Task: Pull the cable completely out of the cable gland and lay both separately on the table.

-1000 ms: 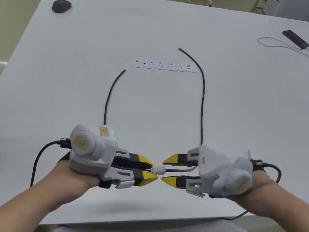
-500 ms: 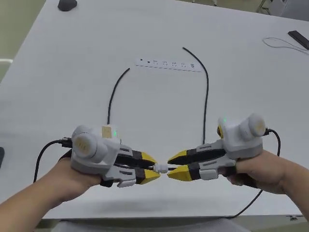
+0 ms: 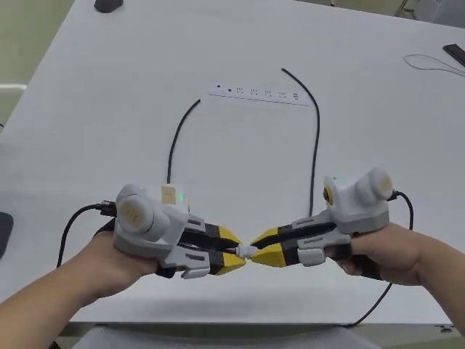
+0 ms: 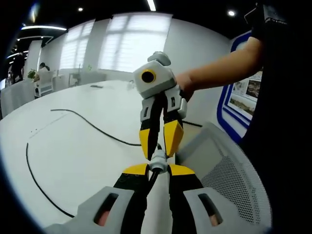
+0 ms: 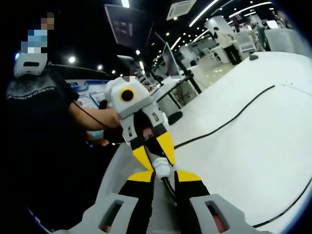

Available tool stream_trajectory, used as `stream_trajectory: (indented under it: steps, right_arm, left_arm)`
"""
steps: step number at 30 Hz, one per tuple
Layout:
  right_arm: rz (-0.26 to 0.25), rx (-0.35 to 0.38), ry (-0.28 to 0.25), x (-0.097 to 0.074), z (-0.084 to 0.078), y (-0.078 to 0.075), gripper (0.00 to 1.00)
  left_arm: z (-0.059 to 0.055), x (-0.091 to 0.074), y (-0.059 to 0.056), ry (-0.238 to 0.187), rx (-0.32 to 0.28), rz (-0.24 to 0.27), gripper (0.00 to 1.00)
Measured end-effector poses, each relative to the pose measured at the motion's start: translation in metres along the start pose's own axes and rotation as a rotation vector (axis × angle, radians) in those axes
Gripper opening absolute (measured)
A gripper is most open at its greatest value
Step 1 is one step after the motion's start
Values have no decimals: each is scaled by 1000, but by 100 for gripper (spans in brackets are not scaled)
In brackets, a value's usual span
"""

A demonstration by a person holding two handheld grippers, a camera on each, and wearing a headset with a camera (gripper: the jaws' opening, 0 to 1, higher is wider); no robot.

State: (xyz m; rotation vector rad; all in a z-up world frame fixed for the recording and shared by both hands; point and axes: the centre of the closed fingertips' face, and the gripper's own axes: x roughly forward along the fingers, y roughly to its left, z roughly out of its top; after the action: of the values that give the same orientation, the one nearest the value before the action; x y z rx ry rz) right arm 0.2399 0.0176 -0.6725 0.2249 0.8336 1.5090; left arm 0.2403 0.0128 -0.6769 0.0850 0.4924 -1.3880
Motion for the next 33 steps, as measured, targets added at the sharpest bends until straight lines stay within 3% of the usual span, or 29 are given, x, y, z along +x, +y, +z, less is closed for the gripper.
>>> stream_trajectory:
  steps: [7,13,14,16,20,26,33]
  right_arm:
    - [7,-19,32,3,-3,8,9]
    - [-37,-94,39,3,1,4,8]
    - [-45,-165,41,3,2,5,8]
    - [-75,-222,57,3,1,6,8]
    - [-157,-404,104,4,0,7,8]
    - [-315,-670,205,3,-4,12,8]
    - [-446,-949,366,5,-10,10,7]
  left_arm:
    - [1,3,-1,2,-9,-2,15]
    - [1,1,1,1,-25,2,15]
    - [1,1,1,-2,-27,0,15]
    - [1,1,0,-3,-27,-2,15]
    - [0,0,0,-2,-40,-2,15]
    - [3,-1,-4,-8,-51,-30,15]
    - [1,1,-6,-1,-76,-39,15]
